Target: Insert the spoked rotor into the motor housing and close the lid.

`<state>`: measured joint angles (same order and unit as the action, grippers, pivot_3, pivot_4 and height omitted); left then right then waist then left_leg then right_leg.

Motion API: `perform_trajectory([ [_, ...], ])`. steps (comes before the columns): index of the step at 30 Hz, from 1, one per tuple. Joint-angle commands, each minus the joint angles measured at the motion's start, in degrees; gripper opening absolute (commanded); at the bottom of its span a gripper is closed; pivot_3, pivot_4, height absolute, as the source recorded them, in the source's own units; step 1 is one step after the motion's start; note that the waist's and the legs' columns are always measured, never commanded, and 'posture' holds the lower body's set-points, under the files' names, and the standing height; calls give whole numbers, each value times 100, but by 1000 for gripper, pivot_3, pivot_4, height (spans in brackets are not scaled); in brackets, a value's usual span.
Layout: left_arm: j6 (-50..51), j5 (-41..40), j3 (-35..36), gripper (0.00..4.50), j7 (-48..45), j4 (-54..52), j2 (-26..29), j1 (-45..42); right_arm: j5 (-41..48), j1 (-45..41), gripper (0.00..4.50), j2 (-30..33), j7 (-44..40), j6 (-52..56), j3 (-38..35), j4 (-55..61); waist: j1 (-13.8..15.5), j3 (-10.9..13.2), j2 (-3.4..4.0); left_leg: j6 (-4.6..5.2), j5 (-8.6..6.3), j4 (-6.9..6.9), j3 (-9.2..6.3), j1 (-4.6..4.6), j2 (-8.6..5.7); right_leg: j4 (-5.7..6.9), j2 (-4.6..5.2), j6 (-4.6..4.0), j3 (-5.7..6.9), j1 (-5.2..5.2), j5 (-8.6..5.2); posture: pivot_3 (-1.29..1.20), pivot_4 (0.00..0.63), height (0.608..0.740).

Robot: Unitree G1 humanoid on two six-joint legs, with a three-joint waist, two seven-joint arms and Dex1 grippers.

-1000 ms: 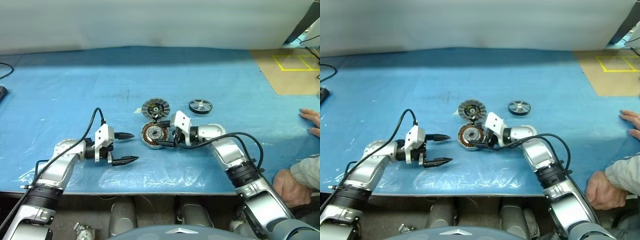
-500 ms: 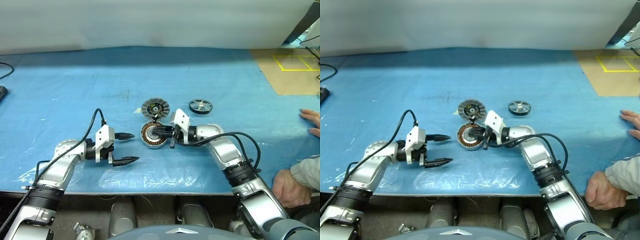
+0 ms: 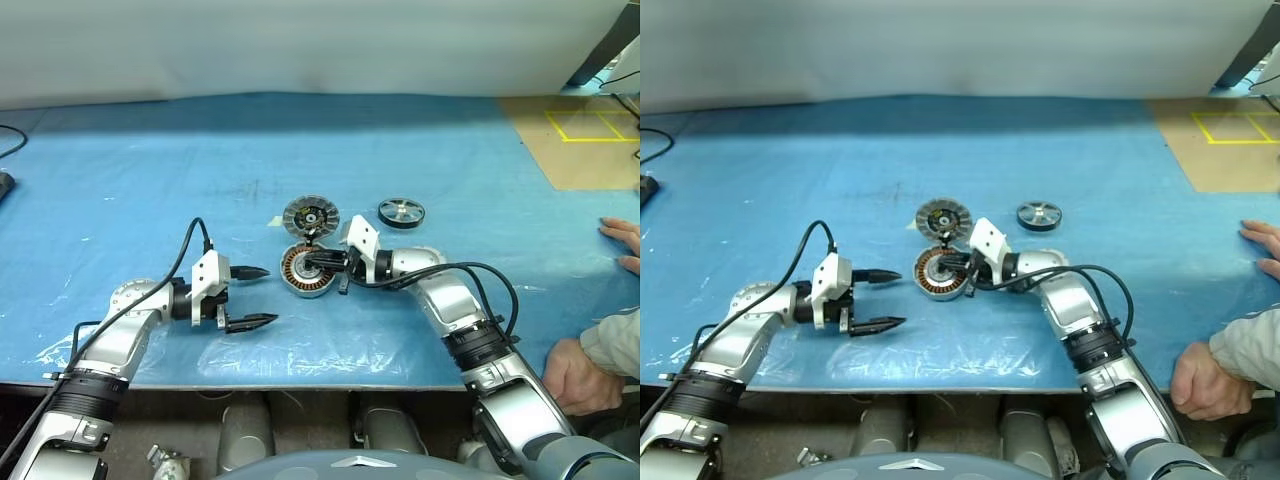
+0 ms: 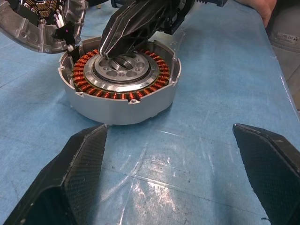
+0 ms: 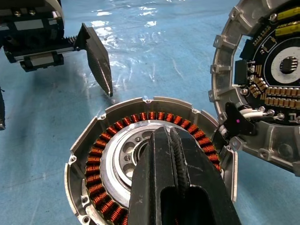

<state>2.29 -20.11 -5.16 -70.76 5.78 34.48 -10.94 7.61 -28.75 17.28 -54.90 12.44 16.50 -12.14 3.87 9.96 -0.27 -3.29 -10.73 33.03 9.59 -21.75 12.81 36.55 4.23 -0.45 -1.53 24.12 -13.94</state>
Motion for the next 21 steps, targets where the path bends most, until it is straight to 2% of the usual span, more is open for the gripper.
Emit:
perform_trajectory([
  [1,-70,-18,75,4500,13,-117,9,17,-133,-131,36,-38,35,-155,69,-125,-1,0,0,0,0,0,0,0,0,0,0,0,0,0,0,0,150,740],
  [12,-264,27,81,4500,-4,106,-15,55,-320,-87,36,157,-160,-260,233,-168,0,-6,-8,0,0,0,0,3,0,2,0,0,-1,-1,0,0,150,740],
  [21,-324,29,48,4500,-38,175,-14,46,-40,-172,36,26,-67,-302,-57,44,3,-7,-11,0,0,1,0,2,0,1,0,0,-1,-1,0,0,150,740],
])
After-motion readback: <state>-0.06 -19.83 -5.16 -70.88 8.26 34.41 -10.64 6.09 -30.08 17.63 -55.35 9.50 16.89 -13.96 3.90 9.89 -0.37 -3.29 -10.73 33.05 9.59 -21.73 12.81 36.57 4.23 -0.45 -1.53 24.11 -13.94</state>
